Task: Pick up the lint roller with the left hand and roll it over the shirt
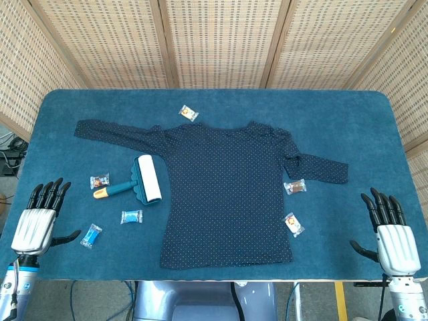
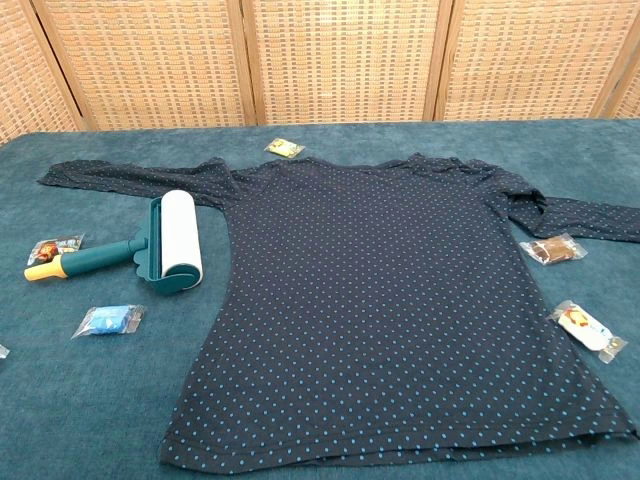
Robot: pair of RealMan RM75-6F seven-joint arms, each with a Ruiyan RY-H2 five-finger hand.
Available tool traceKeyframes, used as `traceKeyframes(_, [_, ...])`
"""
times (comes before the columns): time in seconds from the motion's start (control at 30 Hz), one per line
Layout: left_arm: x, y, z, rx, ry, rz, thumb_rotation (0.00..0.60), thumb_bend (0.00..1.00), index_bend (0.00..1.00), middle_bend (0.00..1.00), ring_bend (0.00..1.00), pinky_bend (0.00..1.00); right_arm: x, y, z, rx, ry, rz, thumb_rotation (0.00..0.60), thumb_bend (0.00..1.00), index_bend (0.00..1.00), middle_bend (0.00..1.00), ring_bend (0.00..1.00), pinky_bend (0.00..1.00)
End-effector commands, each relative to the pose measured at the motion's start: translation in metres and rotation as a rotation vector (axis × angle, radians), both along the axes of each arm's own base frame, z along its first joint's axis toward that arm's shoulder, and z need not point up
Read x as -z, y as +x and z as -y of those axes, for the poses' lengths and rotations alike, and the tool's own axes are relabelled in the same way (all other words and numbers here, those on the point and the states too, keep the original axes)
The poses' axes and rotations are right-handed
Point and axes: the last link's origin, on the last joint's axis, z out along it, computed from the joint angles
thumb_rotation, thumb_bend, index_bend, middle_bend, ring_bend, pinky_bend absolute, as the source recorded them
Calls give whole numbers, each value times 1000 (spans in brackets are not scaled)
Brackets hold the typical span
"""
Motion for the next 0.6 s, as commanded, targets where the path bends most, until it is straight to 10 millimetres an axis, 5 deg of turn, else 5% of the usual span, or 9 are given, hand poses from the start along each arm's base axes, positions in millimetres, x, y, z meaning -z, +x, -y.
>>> traceKeyframes(0.03, [1,2,-2,2,1,5,600,81,0,0,0,10,-1,0,0,2,-2,4,600,134,0,0,0,0])
traceKeyframes(0.1, [1,3,-4,3,3,5,600,85,0,3,25,79,-2,-1,0,4,-4,6,600,133,0,0,0,0])
traceKeyframes(0.17, [0,7,-12,18,13,-7,600,92,0,118,180,244,-2,-1,1,6,-5,10,600,133,0,0,0,0])
traceKeyframes(0.23, [0,13,-20,34,16,-4,600,102,0,362,412,443,-2,-2,1,7,-3,14,600,133,0,0,0,0])
traceKeyframes(0.33, [1,18,-30,42,-1,-14,600,106,0,593,585,578,-2,-2,2,8,-1,16,600,133,0,0,0,0])
traceKeyframes(0.47, [4,23,-42,28,-52,-3,600,167,44,785,736,681,-2,-3,2,9,2,19,600,133,0,0,0,0])
traceKeyframes(0.6, [3,27,-55,-8,-109,9,600,287,217,864,803,720,-2,-3,3,9,1,23,600,133,0,0,0,0])
